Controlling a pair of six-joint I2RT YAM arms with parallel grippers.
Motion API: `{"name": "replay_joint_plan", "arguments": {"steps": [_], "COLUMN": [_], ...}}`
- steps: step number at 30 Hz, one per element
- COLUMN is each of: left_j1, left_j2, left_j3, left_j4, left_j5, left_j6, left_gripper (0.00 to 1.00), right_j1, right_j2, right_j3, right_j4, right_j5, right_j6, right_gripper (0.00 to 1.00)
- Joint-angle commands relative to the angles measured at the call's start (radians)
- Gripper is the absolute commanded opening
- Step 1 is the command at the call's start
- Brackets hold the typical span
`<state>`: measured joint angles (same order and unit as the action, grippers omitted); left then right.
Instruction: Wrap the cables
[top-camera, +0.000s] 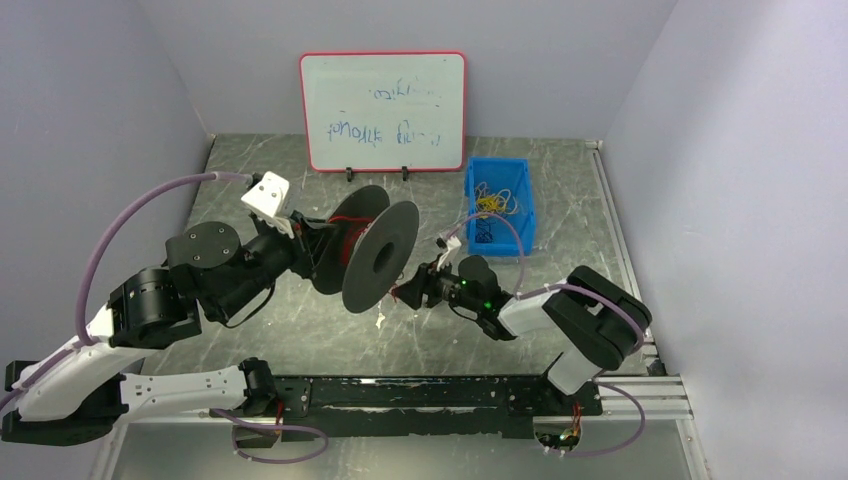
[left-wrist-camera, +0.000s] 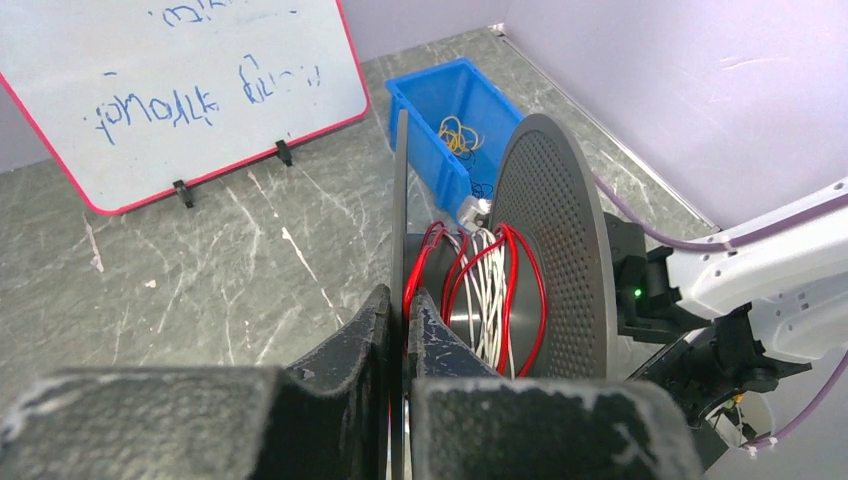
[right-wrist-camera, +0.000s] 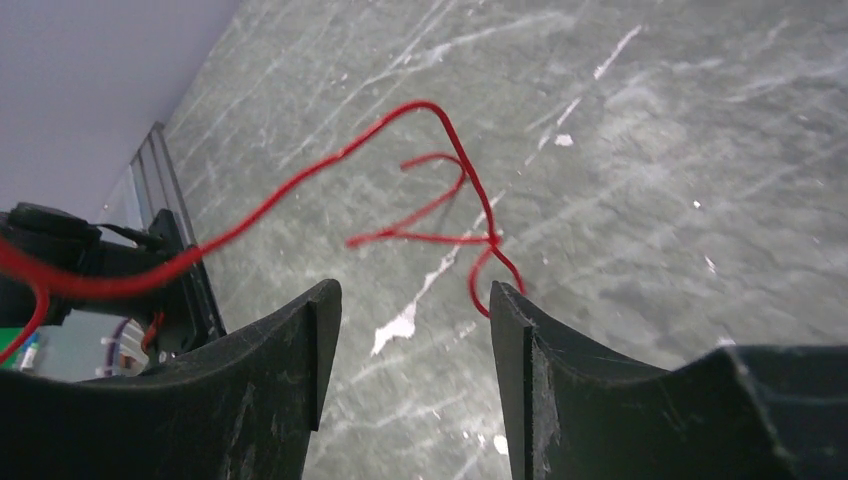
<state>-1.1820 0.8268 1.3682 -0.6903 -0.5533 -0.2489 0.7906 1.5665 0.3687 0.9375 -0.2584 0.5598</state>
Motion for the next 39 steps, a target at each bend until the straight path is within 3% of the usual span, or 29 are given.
{"name": "replay_joint_plan", "arguments": {"steps": [1, 14, 18, 25, 34, 39], "left_j1": [-0.005, -0.004, -0.004, -0.004, -0.004, -0.005], "left_j2": [-0.012, -0.011, -0.017, -0.017, 0.004, 0.041], "left_j3": [0.063, 0.076, 0.075, 0.080, 0.089, 0.084], "left_j4": [0.127, 0.135, 0.139, 0.139, 0.164, 0.192], "left_j5": [0.016, 0.036, 0.032, 0.018, -0.044, -0.132], "left_j6": [-0.014, -0.013, -0.013, -0.009, 0.005, 0.010], "left_gripper": [0.07, 0.07, 0.07, 0.07, 0.07, 0.07], "right_j1": [0.026, 0.028, 0.027, 0.027, 0.067, 0.156], "right_j2": [0.063, 0.203, 0.233, 0.251, 0.258, 0.218], "right_j3": [0.061, 0.144, 0.148, 0.112, -0.009, -0.068], "right_j4": [0.087, 0.096, 0.122, 0.159, 0.248, 0.251], "right_j5": [0.041, 0.145, 0.120, 0.089, 0.074, 0.121], "right_j6": [0.038, -0.003, 0.010, 0.012, 0.057, 0.070], "right_gripper": [0.59, 0.49, 0.38, 0.02, 0.00, 0.00]}}
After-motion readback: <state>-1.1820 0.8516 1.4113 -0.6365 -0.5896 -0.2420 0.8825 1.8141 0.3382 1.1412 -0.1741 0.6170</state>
